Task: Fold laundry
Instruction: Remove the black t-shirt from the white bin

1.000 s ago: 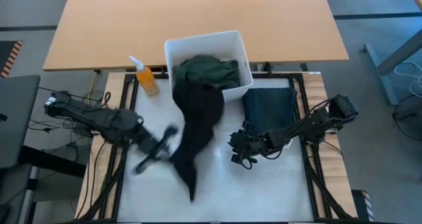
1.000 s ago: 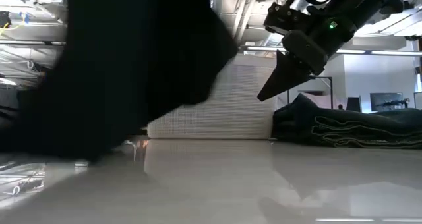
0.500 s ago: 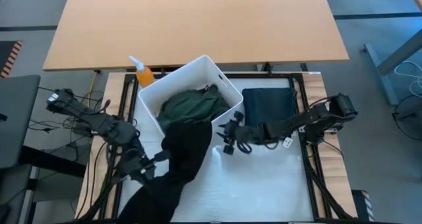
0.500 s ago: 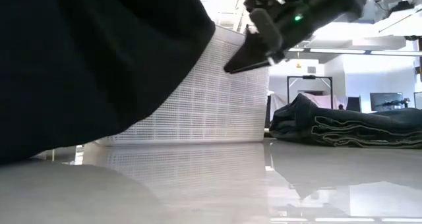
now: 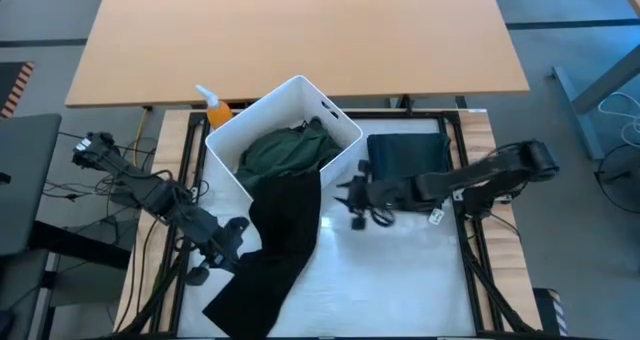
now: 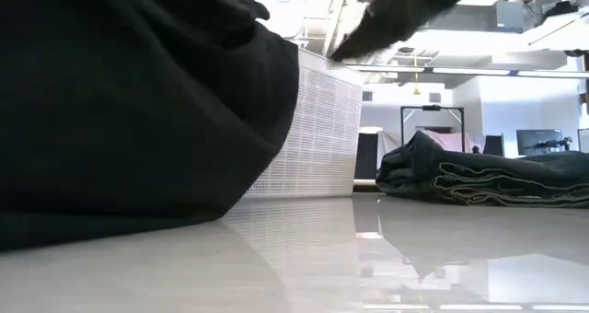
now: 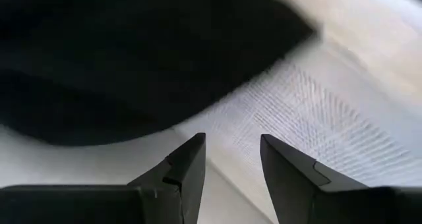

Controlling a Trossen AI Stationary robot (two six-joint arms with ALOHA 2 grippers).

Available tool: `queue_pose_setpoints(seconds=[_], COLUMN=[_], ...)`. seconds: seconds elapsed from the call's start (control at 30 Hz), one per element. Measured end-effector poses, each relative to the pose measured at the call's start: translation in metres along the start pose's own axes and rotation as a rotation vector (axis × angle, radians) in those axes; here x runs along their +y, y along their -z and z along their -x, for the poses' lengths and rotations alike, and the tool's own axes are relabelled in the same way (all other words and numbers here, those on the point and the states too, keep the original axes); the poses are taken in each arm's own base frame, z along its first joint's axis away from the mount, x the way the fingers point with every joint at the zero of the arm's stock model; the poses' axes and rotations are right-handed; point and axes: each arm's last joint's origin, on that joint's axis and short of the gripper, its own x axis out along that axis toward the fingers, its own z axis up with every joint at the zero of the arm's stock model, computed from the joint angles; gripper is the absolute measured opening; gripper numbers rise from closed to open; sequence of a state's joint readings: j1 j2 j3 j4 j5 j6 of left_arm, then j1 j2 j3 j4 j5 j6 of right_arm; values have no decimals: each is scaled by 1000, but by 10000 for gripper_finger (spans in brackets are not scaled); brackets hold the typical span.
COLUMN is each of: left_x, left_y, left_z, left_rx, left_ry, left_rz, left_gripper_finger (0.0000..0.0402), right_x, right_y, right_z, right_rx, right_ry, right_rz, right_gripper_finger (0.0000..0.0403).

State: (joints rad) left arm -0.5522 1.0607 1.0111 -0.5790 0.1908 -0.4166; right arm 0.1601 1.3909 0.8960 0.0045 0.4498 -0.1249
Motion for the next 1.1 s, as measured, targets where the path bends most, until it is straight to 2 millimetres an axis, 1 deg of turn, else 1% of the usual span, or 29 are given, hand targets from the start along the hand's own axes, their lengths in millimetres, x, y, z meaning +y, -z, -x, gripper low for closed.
queue_pose_setpoints(seconds=[0.1,0.17,0.23,0.33,0.47,0.63,0.73,0.83,0.93,1.03,1.07,1.1], left_x=[3,5,5,6,6,6,5,3,0,-7,-11,-15], left_y=[6,9,9,9,8,8,7,3,-3,-13,-19,-26], left_z=[1,1,1,1,1,1,1,1,2,9,14,21], left_rx=[58,84,76,62,53,53,45,4,-47,-145,-195,-258], left_ry=[-47,-69,-80,-104,-112,-112,-108,-79,-30,34,50,61], left_rz=[119,164,176,172,160,162,158,104,8,-143,-213,-292], left_gripper_finger=[0,0,0,0,0,0,0,0,0,0,0,0], right_x=[-16,-30,-46,-71,-97,-116,-118,-119,-121,-122,-123,-124], right_y=[-23,-33,-39,-42,-38,-39,-35,-31,-29,-32,-34,-36], right_z=[31,39,40,34,16,-3,-14,-20,-24,-21,-17,-14], right_rx=[-7,3,34,120,249,334,419,493,531,531,535,532], right_ry=[63,81,82,57,33,23,-60,-116,-123,-140,-148,-148], right_rz=[146,237,308,369,415,492,505,480,484,479,469,450], right_gripper_finger=[173,173,173,173,173,173,168,144,97,37,25,24])
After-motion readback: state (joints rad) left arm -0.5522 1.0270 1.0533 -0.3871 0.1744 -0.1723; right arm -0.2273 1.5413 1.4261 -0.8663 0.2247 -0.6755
